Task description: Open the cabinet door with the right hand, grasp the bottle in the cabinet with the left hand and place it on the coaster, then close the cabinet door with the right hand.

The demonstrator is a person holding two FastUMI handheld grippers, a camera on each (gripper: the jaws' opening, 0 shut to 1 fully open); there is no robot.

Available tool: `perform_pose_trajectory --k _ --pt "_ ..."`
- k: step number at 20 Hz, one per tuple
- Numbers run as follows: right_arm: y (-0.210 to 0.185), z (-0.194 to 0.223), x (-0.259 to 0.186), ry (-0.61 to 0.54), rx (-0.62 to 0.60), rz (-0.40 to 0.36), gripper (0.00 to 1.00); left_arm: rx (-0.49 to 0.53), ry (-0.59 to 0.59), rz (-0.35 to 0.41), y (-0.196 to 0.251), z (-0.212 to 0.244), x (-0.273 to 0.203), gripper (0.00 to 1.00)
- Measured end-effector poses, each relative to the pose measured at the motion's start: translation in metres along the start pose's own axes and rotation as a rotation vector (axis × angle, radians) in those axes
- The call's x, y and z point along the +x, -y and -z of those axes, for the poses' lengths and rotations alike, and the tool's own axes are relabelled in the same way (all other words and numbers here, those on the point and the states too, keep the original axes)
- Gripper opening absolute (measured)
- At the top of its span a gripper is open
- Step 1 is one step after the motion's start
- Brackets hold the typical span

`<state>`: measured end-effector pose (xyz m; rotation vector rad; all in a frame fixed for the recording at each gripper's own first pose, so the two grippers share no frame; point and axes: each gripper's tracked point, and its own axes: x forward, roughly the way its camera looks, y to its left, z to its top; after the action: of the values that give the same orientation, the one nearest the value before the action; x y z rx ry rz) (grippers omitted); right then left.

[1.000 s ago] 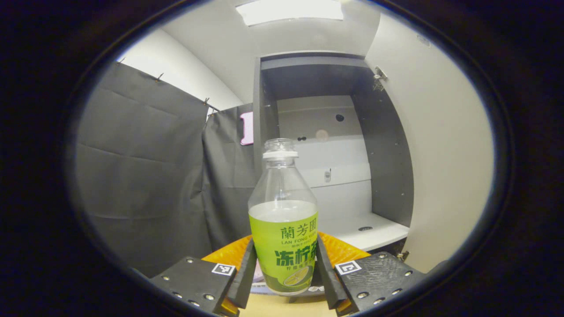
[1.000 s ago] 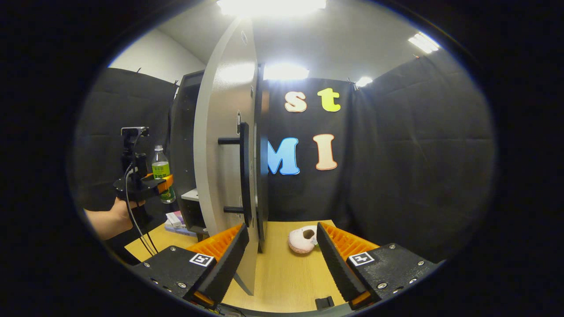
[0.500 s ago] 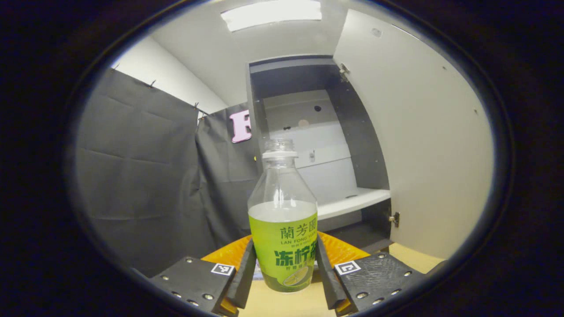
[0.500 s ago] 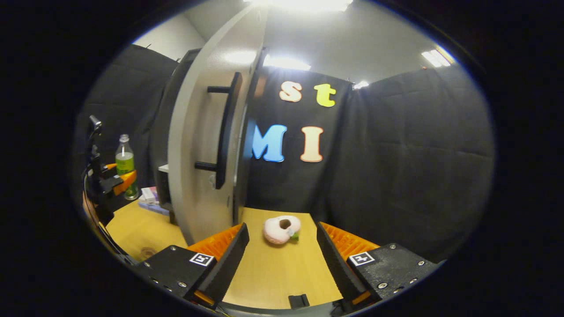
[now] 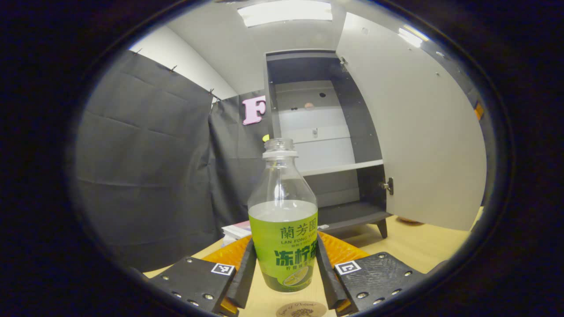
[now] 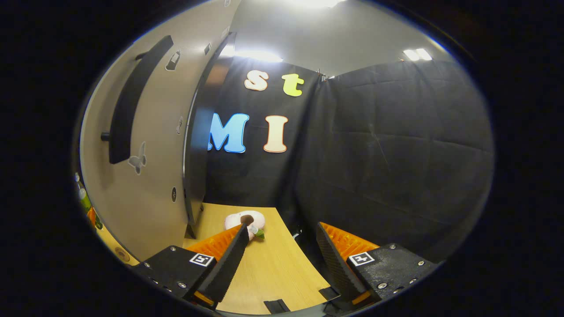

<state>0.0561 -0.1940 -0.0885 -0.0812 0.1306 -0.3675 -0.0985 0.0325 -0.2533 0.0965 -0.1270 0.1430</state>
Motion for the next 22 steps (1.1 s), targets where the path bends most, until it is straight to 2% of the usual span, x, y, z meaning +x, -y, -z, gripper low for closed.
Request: perform_pose_trajectory --k 2,3,6,7,8,9,11,12,15,16,17,20,22 --pt "0.005 0.007 0.013 -0.034 0.039 0.026 0.95 -0.014 -0.041 0.01 0.007 0.038 -0.008 0.63" --pt "0.005 0.01 0.02 -0.049 0.042 0.037 0.95 -0.019 -0.06 0.016 0.012 0.054 -0.013 0.67" --pt "-0.002 0.017 0.029 -0.078 0.009 0.04 0.95 -0.019 -0.089 -0.006 0.012 0.083 -0.024 0.67" --pt "-0.009 0.019 0.03 -0.086 0.011 0.034 0.95 -0.029 -0.102 -0.012 0.011 0.092 -0.028 0.72" --pt "-0.016 0.026 0.032 -0.102 0.008 0.027 0.95 -0.038 -0.112 -0.01 0.012 0.099 -0.029 0.67" --pt "-0.024 0.03 0.032 -0.112 0.005 0.014 0.95 -0.043 -0.117 -0.015 0.01 0.105 -0.033 0.67" --pt "-0.044 0.035 0.031 -0.125 -0.012 -0.023 0.95 -0.069 -0.126 -0.013 0.006 0.113 -0.034 0.67" --pt "-0.048 0.038 0.029 -0.129 -0.02 -0.035 0.95 -0.098 -0.129 -0.007 0.006 0.117 -0.034 0.72" --pt "-0.057 0.039 0.026 -0.132 -0.038 -0.056 0.95 -0.132 -0.122 -0.027 -0.002 0.114 -0.038 0.7" --pt "-0.06 0.039 0.026 -0.132 -0.039 -0.061 0.95 -0.133 -0.123 -0.03 -0.003 0.113 -0.038 0.74" --pt "-0.062 0.04 0.027 -0.139 -0.037 -0.063 0.95 -0.13 -0.121 -0.032 -0.003 0.113 -0.038 0.67" --pt "-0.068 0.045 0.026 -0.152 -0.025 -0.075 0.95 -0.122 -0.11 -0.011 0.005 0.106 -0.037 0.89" --pt "-0.071 0.048 0.024 -0.154 -0.034 -0.085 0.95 -0.104 -0.099 0.009 0.011 0.098 -0.038 0.85"
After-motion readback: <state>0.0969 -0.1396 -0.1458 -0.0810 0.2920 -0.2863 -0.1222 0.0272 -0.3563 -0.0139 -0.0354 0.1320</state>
